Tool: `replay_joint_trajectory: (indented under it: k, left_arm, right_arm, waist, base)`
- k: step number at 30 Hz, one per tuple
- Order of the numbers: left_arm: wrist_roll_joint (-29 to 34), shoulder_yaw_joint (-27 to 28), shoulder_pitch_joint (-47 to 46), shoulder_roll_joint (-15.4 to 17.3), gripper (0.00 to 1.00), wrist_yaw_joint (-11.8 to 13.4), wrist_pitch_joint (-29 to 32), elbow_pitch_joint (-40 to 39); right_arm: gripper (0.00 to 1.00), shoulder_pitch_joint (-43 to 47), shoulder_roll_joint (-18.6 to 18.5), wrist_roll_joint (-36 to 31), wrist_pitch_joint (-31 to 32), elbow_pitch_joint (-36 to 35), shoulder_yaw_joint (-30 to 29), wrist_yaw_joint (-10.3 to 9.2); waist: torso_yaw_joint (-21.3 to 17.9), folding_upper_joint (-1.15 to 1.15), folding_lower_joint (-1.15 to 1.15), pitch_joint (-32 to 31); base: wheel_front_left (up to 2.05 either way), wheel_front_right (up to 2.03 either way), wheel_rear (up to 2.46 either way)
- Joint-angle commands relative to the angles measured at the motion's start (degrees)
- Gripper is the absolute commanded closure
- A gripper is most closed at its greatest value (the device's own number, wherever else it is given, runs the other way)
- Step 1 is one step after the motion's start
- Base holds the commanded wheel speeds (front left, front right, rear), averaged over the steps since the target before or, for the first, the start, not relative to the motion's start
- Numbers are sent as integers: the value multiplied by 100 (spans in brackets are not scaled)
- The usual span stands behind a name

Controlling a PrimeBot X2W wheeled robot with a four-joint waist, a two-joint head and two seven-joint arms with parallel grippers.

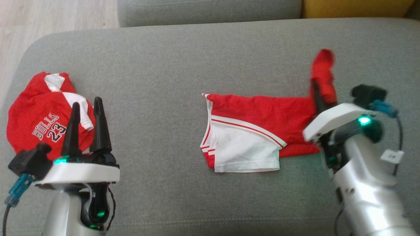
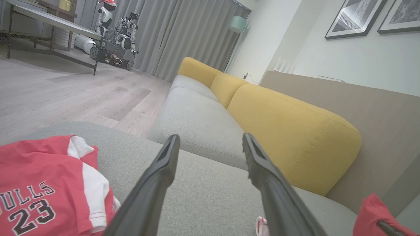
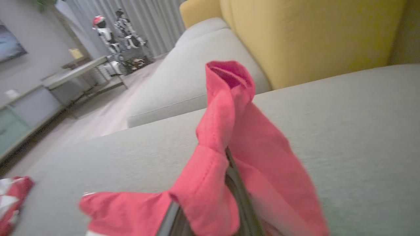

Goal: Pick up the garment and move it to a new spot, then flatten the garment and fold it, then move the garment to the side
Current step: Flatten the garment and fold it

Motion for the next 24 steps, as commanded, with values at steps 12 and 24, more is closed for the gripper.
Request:
replay_joint_trajectory:
  k: [12, 24]
  left_arm:
    - [-146, 108, -185, 48, 0, 27, -35, -181]
    - [-219, 20, -262, 48, 0, 19, -35, -150]
  right_arm:
    - [100, 511, 83, 1645, 268, -1246, 2117, 39]
    - [96, 285, 84, 2334, -193, -571, 3134, 39]
  waist:
    - [190, 0, 0, 158]
    - [435, 0, 0, 391]
  base:
    - [0, 0, 0]
    - [0, 0, 0]
